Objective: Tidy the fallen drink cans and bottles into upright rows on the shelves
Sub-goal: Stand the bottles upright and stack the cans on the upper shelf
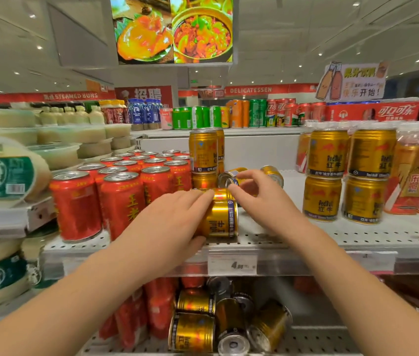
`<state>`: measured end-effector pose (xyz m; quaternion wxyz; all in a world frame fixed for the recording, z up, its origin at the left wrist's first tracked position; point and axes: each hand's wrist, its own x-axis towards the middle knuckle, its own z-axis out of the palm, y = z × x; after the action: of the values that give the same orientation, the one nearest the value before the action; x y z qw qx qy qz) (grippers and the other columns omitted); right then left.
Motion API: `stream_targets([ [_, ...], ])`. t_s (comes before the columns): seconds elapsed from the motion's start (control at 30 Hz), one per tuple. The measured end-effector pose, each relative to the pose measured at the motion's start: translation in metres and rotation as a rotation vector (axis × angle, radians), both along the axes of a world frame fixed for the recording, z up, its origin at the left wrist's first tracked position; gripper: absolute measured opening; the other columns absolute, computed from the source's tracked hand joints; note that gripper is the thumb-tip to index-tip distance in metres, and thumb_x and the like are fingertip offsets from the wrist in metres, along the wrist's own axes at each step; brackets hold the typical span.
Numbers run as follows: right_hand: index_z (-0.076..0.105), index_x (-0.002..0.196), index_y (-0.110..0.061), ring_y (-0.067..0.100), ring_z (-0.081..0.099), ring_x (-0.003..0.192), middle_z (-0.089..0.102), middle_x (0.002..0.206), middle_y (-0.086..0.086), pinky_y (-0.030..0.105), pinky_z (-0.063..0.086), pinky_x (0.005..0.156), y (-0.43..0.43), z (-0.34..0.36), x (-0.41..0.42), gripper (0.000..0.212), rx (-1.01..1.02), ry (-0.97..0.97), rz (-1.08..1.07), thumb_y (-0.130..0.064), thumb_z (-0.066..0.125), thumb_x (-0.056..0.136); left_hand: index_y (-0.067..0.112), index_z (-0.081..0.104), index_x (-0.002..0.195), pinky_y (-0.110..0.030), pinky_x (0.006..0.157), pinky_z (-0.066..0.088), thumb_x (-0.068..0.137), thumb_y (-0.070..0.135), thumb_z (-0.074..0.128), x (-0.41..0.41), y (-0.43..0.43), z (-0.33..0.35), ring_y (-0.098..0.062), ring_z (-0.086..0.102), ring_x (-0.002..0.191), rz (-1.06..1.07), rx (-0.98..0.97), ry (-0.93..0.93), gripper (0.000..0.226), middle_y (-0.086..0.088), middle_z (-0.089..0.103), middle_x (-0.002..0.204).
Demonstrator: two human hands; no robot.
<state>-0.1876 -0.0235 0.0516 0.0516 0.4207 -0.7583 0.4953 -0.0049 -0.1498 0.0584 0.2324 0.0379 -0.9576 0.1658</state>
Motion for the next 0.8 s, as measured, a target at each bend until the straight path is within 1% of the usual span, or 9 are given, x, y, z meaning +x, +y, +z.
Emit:
stream_targets([
  [0.07,0.054,0.135,-0.029,0.008,0.064,0.101,0.065,0.114,-0.007,0.036,0.056,0.088,-0.006,0.0,-0.007,0.05,0.078,-0.063,0.022,-0.055,0.061,0.092,0.018,0.031,0.155,-0.042,0.106,0.044,0.088,0.044,0.068,-0.002,-0.002,0.001,-0.025,0.05,0.129,0.012,0.061,-0.005,0.081,-0.003,0.049,0.148],
  [0.13,0.056,0.133,-0.03,0.012,0.066,0.102,0.066,0.116,-0.005,0.039,0.058,0.088,-0.011,0.001,-0.014,0.052,0.106,-0.154,0.063,-0.059,0.061,0.09,0.023,0.029,0.155,-0.04,0.107,0.042,0.09,0.045,0.065,-0.003,-0.006,0.0,-0.02,0.044,0.13,-0.009,0.125,-0.005,0.078,0.003,0.047,0.146],
  [0.23,0.063,0.115,-0.034,0.02,0.07,0.103,0.069,0.116,0.003,0.04,0.06,0.089,-0.016,-0.001,-0.022,0.027,0.115,-0.329,0.16,-0.052,0.06,0.095,0.029,0.034,0.151,-0.035,0.107,0.041,0.089,0.042,0.069,-0.003,-0.01,-0.005,-0.013,0.042,0.128,-0.038,0.251,0.02,0.073,0.009,0.046,0.141],
  [0.3,0.062,0.108,-0.037,0.015,0.07,0.097,0.07,0.113,0.003,0.031,0.061,0.084,-0.017,-0.004,-0.028,0.015,0.142,-0.314,0.182,-0.047,0.055,0.099,0.029,0.039,0.147,-0.029,0.105,0.04,0.087,0.039,0.073,-0.001,-0.014,-0.011,-0.011,0.046,0.125,-0.056,0.349,0.062,0.07,0.011,0.049,0.136],
  [0.37,0.062,0.118,-0.034,0.009,0.069,0.091,0.069,0.11,-0.002,0.025,0.06,0.08,-0.017,-0.011,-0.032,0.024,0.144,-0.285,0.188,-0.047,0.054,0.099,0.034,0.042,0.143,-0.016,0.097,0.039,0.085,0.039,0.076,0.003,-0.017,-0.018,-0.003,0.049,0.12,-0.071,0.487,0.122,0.067,0.016,0.051,0.131],
  [0.5,0.054,0.137,-0.032,0.008,0.068,0.098,0.067,0.114,-0.008,0.034,0.059,0.086,-0.015,-0.018,-0.039,0.057,0.174,-0.225,0.218,-0.063,0.059,0.089,0.051,0.045,0.129,0.002,0.083,0.036,0.082,0.046,0.078,0.009,-0.016,-0.025,0.016,0.051,0.112,-0.078,0.735,0.239,0.057,0.033,0.056,0.122],
  [0.6,0.045,0.138,-0.039,0.003,0.065,0.098,0.063,0.119,-0.015,0.023,0.053,0.072,-0.013,-0.014,-0.039,0.079,0.282,-0.162,0.246,-0.076,0.061,0.07,0.063,0.04,0.12,0.005,0.083,0.033,0.08,0.051,0.076,0.009,-0.009,-0.025,0.024,0.045,0.112,-0.057,0.749,0.282,0.055,0.047,0.049,0.118],
  [0.7,0.047,0.128,-0.043,-0.003,0.064,0.097,0.063,0.108,-0.024,0.023,0.055,0.079,-0.014,-0.013,-0.036,0.083,0.332,-0.125,0.272,-0.078,0.069,0.056,0.066,0.04,0.115,0.005,0.081,0.035,0.079,0.053,0.075,0.008,-0.004,-0.024,0.026,0.045,0.111,-0.034,0.774,0.29,0.053,0.054,0.044,0.117],
  [0.8,0.051,0.119,-0.041,-0.001,0.067,0.092,0.069,0.101,-0.019,0.028,0.058,0.082,-0.012,-0.015,-0.034,0.082,0.278,-0.133,0.268,-0.081,0.072,0.051,0.061,0.045,0.118,0.002,0.079,0.039,0.078,0.053,0.076,0.009,-0.004,-0.027,0.019,0.053,0.108,-0.003,0.821,0.326,0.051,0.046,0.052,0.116],
])
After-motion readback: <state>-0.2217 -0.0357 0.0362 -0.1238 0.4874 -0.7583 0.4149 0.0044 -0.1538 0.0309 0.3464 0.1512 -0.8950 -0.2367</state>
